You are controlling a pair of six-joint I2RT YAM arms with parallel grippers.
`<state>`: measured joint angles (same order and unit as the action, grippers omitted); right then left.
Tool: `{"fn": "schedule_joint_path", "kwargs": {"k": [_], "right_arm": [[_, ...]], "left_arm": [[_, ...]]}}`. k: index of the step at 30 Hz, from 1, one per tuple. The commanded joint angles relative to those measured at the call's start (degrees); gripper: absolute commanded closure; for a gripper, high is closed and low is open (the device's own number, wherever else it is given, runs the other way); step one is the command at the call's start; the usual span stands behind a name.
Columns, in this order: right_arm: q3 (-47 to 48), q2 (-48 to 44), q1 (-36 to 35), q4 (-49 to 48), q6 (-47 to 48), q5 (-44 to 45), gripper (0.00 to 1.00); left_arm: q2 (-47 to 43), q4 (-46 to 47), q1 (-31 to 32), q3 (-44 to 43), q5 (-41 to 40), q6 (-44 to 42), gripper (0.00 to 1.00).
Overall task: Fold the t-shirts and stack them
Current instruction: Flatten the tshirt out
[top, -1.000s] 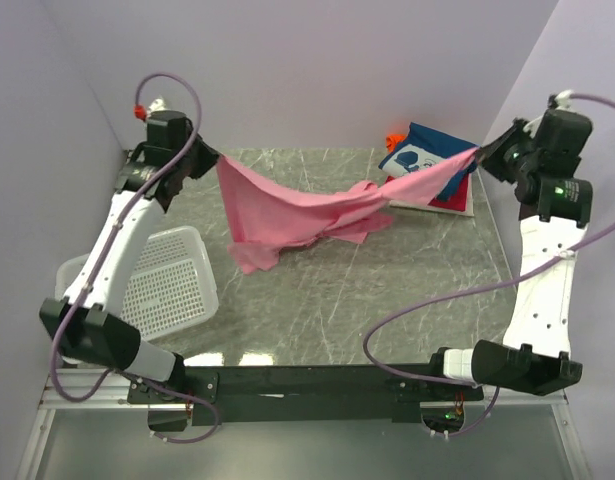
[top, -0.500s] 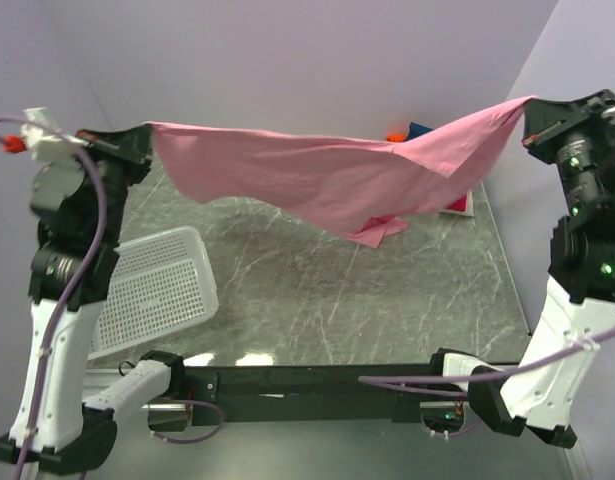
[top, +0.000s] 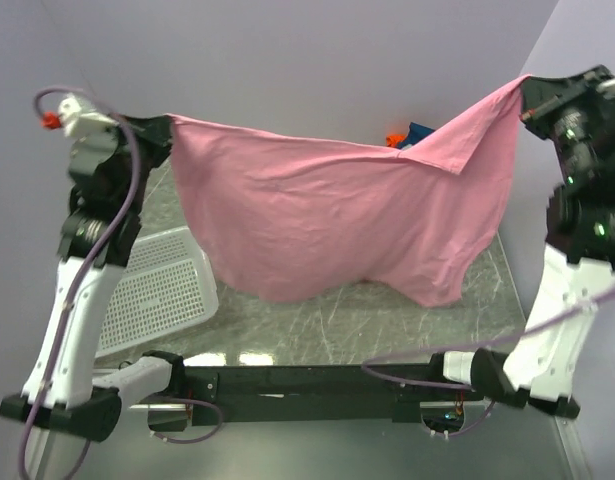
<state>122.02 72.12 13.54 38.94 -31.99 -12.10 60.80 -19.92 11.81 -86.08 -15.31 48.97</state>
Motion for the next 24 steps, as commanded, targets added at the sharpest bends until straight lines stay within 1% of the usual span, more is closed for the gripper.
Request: {"fn": "schedule_joint_path", "kwargs": {"k": [1,4,9,13,16,18,20,24], "right_arm": [[-3.5,5.3,0.3,-5.9,-0.8,0.2,1.0],[-3.6,8.9,0.3,-8.1,-1.1,0.5,1.0],[0.8,13.4,0.3,-10.0,-2.6,0.1,1.0],[4.8,14.7,0.2,-10.5,-3.3,-0.1,1.0],[6.1,13.4,0.2,-10.8,-3.8,-0.1,1.0],[5.3,11.1,0.2,-12.0,-4.3,0.0,1.0],[3.8,9.3,0.2,-14.1,-4.6,0.5,1.0],[0.3,2.4,0.1,-18.1,-4.7,2.6,1.0]], "left_arm": [[5.3,5.8,-0.2,0.3,3.4,-1.9,1.0],[10.1,7.3,-0.3,-1.7,3.7,-3.3,1.0],[16.8,8.8,-0.7,-8.1,4.4,-4.0,1.0],[17.8,9.6,-0.7,-11.7,4.5,-4.2,1.0],[16.5,10.3,-0.7,-12.4,4.5,-3.8,1.0],[14.0,11.0,-0.6,-11.0,4.1,-3.6,1.0],[11.6,12.0,-0.7,-8.1,3.4,-3.1,1.0],[3.3,13.7,-0.6,-3.0,1.2,-2.7,1.0]]}}
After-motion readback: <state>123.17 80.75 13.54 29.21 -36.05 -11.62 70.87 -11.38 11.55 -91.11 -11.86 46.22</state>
